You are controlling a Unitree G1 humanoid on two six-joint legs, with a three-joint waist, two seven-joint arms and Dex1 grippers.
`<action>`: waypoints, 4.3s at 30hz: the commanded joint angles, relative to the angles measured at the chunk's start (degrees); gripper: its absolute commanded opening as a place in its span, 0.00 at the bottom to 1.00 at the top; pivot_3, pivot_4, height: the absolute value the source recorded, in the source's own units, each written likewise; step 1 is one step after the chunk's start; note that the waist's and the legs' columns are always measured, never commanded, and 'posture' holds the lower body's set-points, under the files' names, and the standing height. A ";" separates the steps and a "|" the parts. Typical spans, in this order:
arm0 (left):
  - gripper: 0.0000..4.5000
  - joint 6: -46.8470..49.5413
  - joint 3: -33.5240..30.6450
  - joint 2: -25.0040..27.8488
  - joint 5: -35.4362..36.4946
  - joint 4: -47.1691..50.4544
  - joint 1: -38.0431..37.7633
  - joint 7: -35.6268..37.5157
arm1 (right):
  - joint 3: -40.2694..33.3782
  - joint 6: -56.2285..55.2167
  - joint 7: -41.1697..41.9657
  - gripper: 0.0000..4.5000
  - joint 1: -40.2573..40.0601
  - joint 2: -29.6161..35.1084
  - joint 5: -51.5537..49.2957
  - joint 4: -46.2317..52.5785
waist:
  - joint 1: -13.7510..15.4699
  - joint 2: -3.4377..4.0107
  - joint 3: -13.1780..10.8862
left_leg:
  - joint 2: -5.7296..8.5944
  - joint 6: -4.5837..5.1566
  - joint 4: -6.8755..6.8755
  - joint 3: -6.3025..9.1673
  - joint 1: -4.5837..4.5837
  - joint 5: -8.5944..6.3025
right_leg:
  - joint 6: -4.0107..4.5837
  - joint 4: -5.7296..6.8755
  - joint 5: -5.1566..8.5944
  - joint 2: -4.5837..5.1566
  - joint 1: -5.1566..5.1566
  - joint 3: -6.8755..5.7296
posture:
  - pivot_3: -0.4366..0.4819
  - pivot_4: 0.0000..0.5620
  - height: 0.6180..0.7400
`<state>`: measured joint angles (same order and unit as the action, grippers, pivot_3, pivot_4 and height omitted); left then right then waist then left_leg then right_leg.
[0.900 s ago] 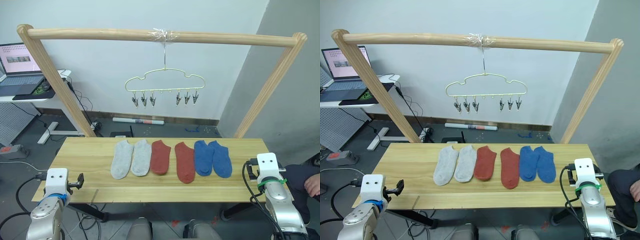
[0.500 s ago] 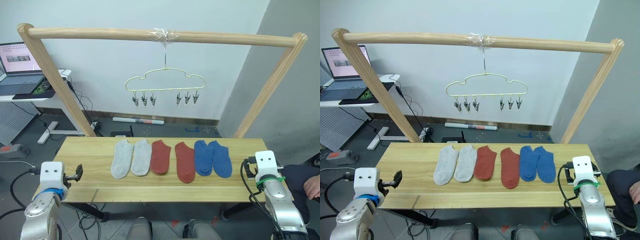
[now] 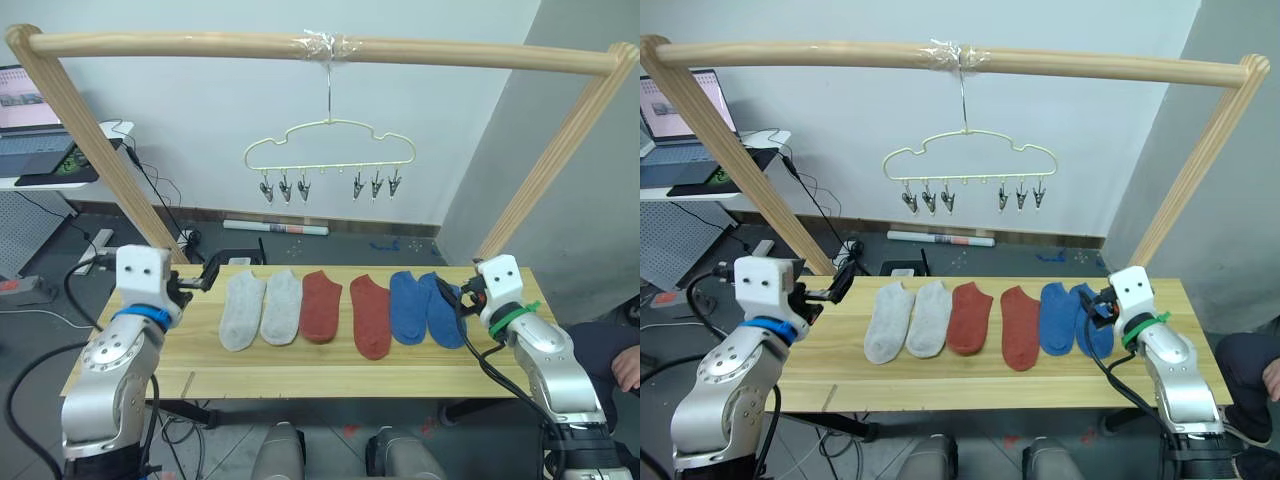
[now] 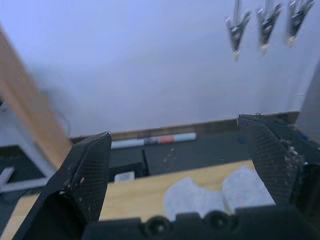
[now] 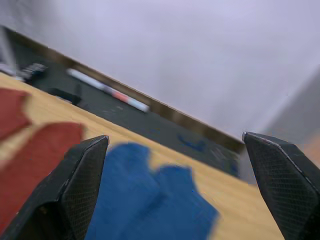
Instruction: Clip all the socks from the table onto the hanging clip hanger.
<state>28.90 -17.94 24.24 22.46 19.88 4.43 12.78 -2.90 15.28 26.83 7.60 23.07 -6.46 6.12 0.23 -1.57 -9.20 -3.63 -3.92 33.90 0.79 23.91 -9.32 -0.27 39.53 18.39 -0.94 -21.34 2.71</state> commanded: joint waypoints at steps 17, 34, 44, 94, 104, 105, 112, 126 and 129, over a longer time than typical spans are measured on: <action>0.55 -13.59 6.91 -5.78 -6.19 -21.36 19.09 2.60 | 8.17 4.64 13.08 1.00 21.33 -5.41 -13.37 5.96 | -0.25 -0.16 -3.04 | 0.06 -0.01 0.06 0.39 0.60 -0.01 | -0.49 -0.11 -0.22 0.01 -0.28 -0.34 | 0.52 0.42 1.00; 0.55 -25.47 7.91 -9.33 -9.62 -37.78 32.29 1.82 | 9.94 4.79 14.85 1.00 26.43 -7.29 -13.65 4.90 | -0.34 -0.20 -4.15 | 0.06 -0.02 0.09 0.47 0.90 -0.01 | -0.34 -0.06 -0.40 0.00 -0.57 -0.46 | 0.49 0.45 1.00; 0.55 -28.56 7.48 -9.05 -9.44 -41.45 34.85 1.97 | 9.71 5.74 14.36 1.00 26.10 -7.43 -14.34 5.92 | -0.37 -0.21 -4.90 | 0.06 -0.02 0.09 0.47 0.92 0.00 | -0.35 -0.02 -0.40 0.00 -0.63 -0.48 | 0.49 0.47 1.00; 0.10 -31.47 6.97 -9.33 -9.62 -42.92 37.58 4.27 | 10.19 6.77 13.34 1.00 25.07 -7.13 -13.86 6.78 | -0.38 -0.25 -5.34 | 0.06 -0.03 0.08 0.42 0.99 0.00 | -0.41 -0.02 -0.38 0.00 -0.72 -0.49 | 0.49 0.48 1.00; 0.08 -30.74 7.47 -9.30 -10.69 -43.53 37.83 3.18 | 10.16 6.76 13.11 1.00 25.74 -6.98 -14.14 6.58 | -0.38 -0.27 -5.43 | 0.06 -0.03 0.08 0.41 0.99 0.00 | -0.42 -0.02 -0.38 0.00 -0.73 -0.49 | 0.49 0.48 1.00; 0.08 -30.74 7.50 -9.26 -10.78 -43.54 37.84 3.13 | 10.17 6.79 13.13 1.00 25.75 -6.97 -14.16 6.59 | -0.38 -0.27 -5.44 | 0.06 -0.03 0.08 0.41 0.99 0.00 | -0.42 -0.02 -0.38 0.00 -0.73 -0.49 | 0.49 0.48 1.00; 0.08 -30.22 7.79 -8.50 -11.36 -43.25 38.21 3.32 | 9.53 8.12 11.71 1.00 24.96 -6.09 -13.51 6.86 | -0.38 -0.27 -5.45 | 0.06 -0.03 0.08 0.41 0.99 0.00 | -0.45 -0.02 -0.36 0.00 -0.73 -0.49 | 0.50 0.48 1.00; 0.08 3.61 8.07 -0.03 0.74 -30.14 37.47 16.17 | 8.55 12.95 3.73 1.00 14.98 11.07 2.70 -11.59 | -1.73 -0.20 -6.79 | 0.05 -0.05 0.08 0.26 0.94 0.01 | -0.65 0.08 -0.27 0.01 -0.79 -0.39 | 0.47 0.55 1.00; 0.08 11.64 6.53 1.06 5.22 -28.24 37.98 17.33 | 9.56 10.99 4.89 1.00 17.98 10.28 3.90 -20.32 | -2.18 -0.19 -7.12 | 0.06 -0.05 0.09 0.18 0.94 0.01 | -0.67 0.10 -0.26 0.02 -0.84 -0.35 | 0.47 0.55 1.00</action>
<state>35.85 -10.25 24.48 24.98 -10.40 41.92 29.14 6.20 28.41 30.87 24.00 33.56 -3.36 -11.71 -1.94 -1.76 -16.32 -3.58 -3.97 33.98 0.93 24.85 -9.31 -0.95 39.63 18.14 -0.93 -22.20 2.38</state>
